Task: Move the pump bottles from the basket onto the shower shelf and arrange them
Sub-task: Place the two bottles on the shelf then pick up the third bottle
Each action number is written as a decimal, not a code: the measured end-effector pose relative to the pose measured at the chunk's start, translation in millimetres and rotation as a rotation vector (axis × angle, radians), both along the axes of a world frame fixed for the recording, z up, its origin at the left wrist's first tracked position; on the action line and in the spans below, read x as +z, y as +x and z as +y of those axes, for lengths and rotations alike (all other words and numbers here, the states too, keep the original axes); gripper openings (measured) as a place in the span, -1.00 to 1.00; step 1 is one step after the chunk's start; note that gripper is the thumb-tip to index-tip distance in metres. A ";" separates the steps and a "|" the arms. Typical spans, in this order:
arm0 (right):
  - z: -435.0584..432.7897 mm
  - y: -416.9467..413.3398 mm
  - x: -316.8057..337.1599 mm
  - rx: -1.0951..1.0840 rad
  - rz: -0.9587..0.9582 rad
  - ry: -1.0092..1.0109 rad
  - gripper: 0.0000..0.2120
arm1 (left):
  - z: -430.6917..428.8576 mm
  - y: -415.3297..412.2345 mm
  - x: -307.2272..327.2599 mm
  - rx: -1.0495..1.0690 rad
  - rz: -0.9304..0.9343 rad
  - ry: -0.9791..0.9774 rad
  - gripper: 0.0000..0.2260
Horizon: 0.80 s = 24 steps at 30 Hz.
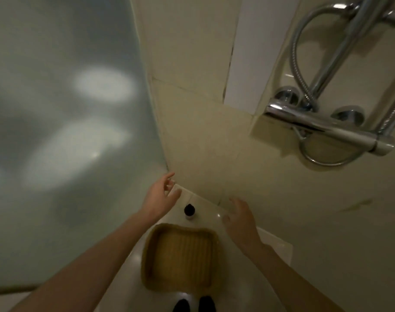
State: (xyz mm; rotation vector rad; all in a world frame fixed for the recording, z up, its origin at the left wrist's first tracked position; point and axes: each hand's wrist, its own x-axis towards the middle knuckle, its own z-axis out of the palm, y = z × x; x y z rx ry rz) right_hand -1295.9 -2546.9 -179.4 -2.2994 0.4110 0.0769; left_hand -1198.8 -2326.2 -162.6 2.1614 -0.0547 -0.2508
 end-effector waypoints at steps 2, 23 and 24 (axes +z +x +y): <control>-0.7 -2.4 -28.3 0.021 0.046 0.021 -0.44 | 0.6 -3.9 -30.4 0.001 0.029 0.037 -0.49; 3.0 83.3 -482.0 0.157 0.150 0.071 -0.37 | -55.2 93.1 -472.2 -0.200 0.145 0.501 -0.38; 2.9 88.6 -502.0 0.159 0.148 0.070 -0.38 | -58.0 100.9 -492.2 -0.196 0.133 0.528 -0.39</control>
